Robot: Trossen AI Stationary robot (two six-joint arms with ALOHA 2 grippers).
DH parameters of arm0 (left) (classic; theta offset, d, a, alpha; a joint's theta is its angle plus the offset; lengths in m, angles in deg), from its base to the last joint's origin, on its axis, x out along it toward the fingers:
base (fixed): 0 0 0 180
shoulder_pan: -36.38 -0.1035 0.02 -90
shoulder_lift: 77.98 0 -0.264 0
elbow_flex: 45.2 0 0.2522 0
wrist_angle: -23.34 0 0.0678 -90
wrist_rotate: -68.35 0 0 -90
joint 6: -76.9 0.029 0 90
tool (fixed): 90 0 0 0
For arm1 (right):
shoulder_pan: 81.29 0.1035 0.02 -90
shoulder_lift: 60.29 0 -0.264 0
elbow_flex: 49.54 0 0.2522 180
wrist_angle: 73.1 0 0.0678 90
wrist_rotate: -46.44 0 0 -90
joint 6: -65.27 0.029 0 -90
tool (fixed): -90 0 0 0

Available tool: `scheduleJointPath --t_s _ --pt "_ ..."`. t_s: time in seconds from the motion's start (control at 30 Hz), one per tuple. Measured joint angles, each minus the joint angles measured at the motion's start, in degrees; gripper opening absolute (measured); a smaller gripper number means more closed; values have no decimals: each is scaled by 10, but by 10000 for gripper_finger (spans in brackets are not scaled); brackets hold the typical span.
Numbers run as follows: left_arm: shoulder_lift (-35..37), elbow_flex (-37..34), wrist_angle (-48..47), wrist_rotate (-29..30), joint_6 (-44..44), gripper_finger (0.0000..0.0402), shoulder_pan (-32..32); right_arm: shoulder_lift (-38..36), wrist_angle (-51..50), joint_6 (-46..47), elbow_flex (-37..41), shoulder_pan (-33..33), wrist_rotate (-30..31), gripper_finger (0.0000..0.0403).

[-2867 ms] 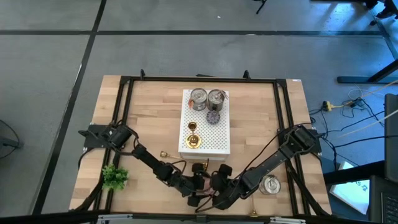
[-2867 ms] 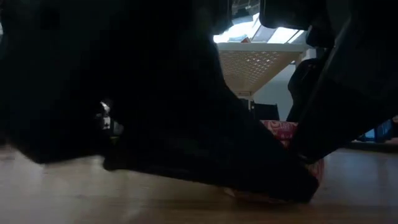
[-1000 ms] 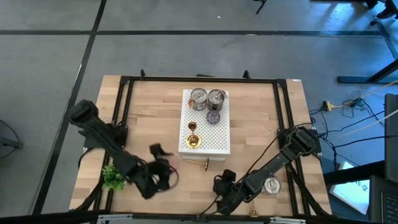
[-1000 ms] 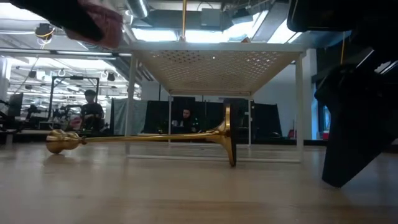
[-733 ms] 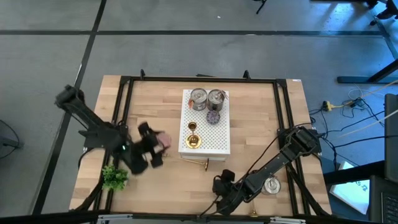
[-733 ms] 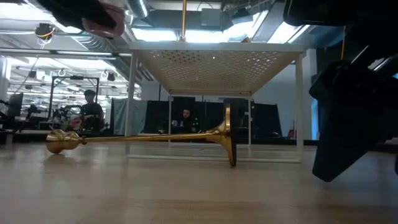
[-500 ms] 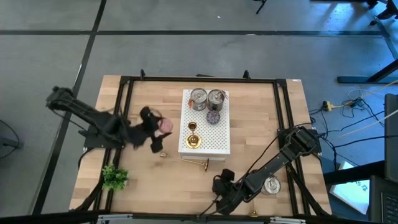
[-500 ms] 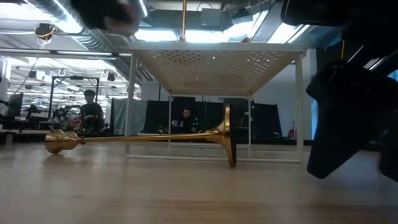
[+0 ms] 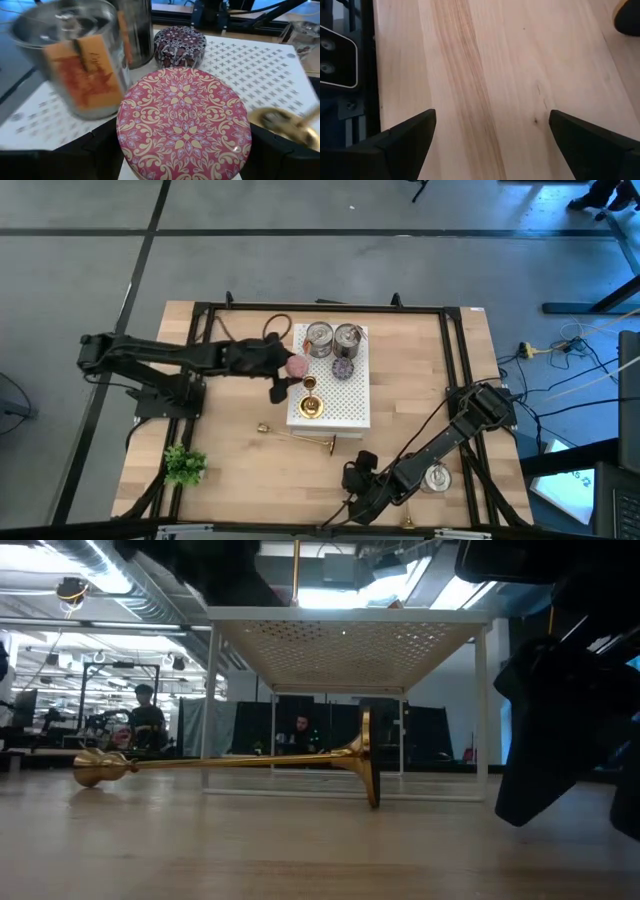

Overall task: Pick & Place candle stick holders
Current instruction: Put the pink scented candle on the shelf

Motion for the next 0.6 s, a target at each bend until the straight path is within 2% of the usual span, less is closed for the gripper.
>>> scheduleJointPath --t_s 0.17,0.4,0.6 --pt "-55 0 48 -41 10 288 -32 0 -4 0 0 1 4 392" --pt "-96 0 61 -48 11 288 -54 0 -13 1 0 3 4 392" --pt "-103 0 78 -32 11 323 -55 0 -15 6 0 3 4 392"
